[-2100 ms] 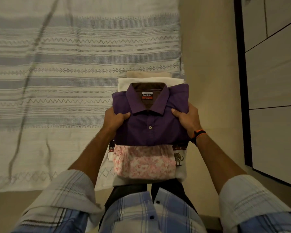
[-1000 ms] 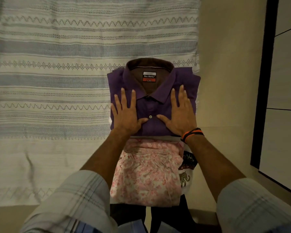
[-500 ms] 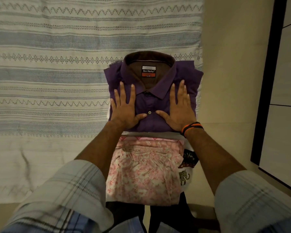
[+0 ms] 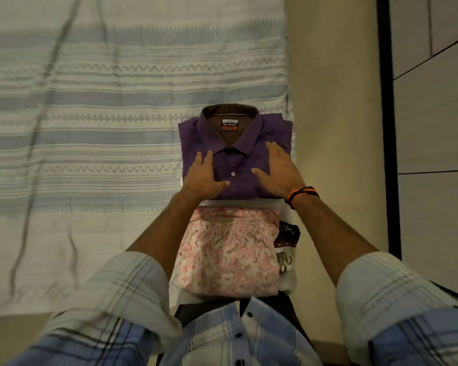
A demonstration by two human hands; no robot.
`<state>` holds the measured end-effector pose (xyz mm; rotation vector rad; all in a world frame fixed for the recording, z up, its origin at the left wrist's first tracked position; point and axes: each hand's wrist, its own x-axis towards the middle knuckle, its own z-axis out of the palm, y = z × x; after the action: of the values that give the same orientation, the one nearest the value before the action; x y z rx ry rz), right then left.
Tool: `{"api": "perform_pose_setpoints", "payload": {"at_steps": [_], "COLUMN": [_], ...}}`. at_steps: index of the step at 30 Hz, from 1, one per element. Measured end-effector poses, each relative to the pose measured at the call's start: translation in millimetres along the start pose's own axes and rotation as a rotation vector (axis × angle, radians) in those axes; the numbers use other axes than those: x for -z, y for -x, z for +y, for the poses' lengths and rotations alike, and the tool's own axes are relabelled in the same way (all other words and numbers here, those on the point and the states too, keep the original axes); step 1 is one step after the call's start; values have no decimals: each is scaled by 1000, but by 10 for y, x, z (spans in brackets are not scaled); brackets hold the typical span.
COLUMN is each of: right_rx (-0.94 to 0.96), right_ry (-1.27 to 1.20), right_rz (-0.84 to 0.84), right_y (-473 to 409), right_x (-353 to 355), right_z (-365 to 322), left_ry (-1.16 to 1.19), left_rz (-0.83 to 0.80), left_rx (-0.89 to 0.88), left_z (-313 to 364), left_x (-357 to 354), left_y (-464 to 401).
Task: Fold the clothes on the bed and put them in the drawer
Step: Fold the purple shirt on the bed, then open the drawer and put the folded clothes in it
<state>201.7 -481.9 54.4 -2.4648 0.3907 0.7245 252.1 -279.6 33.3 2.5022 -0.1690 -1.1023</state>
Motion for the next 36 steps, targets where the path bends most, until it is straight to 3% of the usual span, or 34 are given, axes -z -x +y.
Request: {"api": "perform_pose_setpoints", "payload": {"at_steps": [8, 15, 20, 30, 36], "right_rx": [71, 50, 42, 66, 15], "right_ry": [-161, -277, -344, -393, -392], "right_rz": [189, 307, 358, 438, 479], "right_y": [933, 1711, 2175, 3011, 3154], "right_x": [229, 303, 419, 788, 1153], "right_z": [-149, 188, 705, 2061, 2665], "left_ry": [86, 35, 40, 144, 75], "left_rz": [119, 137, 117, 229, 212], "left_rx": [-148, -180, -177, -214, -257], "left_z": [344, 714, 1085, 2254, 2824], "left_x": [174, -16, -373, -1402, -1664], "left_y": [843, 1503, 1839, 2330, 2399]}}
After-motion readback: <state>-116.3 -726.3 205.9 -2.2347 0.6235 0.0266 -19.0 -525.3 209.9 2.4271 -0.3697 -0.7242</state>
